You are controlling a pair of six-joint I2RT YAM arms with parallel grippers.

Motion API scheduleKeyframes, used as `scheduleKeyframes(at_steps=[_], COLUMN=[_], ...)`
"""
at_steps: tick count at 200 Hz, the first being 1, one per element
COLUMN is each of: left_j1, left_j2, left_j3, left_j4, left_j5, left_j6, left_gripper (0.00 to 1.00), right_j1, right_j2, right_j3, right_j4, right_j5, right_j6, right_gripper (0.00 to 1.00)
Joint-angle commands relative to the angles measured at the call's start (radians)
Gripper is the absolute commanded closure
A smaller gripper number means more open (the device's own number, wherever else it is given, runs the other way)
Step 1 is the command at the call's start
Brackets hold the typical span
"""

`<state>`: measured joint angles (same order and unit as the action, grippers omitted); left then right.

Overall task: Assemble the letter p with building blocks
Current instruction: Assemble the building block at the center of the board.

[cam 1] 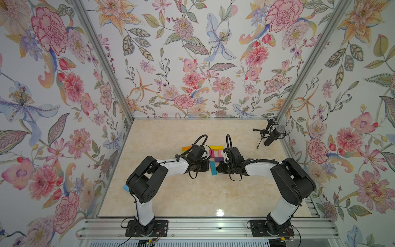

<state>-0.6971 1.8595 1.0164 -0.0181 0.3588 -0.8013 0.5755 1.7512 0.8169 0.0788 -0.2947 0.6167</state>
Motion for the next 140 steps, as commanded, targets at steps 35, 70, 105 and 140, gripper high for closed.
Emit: scheduleKeyframes(at_steps=[35, 70, 105, 140], left_j1=[-0.025, -0.037, -0.038, -0.038], left_j2=[0.049, 0.053, 0.078, 0.091], left_j3=[0.020, 0.020, 0.041, 0.054], left_j4=[-0.023, -0.020, -0.026, -0.032], left_j5=[-0.031, -0.029, -0.023, -0.014], left_j6=[0.007, 0.009, 0.016, 0.022], left_gripper=[1.00, 1.00, 1.00, 1.00], right_j1=[0.041, 0.035, 0.025, 0.005], right_j2=[0.036, 0.045, 0.056, 0.057], right_j3=[-0.029, -0.031, -0.026, -0.018], right_j4=[0.026, 0.026, 0.026, 0.019], right_j5=[0.015, 0.022, 0.026, 0.017], right_j6=[0.044, 0.046, 0.046, 0.039], right_gripper=[1.00, 1.00, 1.00, 1.00])
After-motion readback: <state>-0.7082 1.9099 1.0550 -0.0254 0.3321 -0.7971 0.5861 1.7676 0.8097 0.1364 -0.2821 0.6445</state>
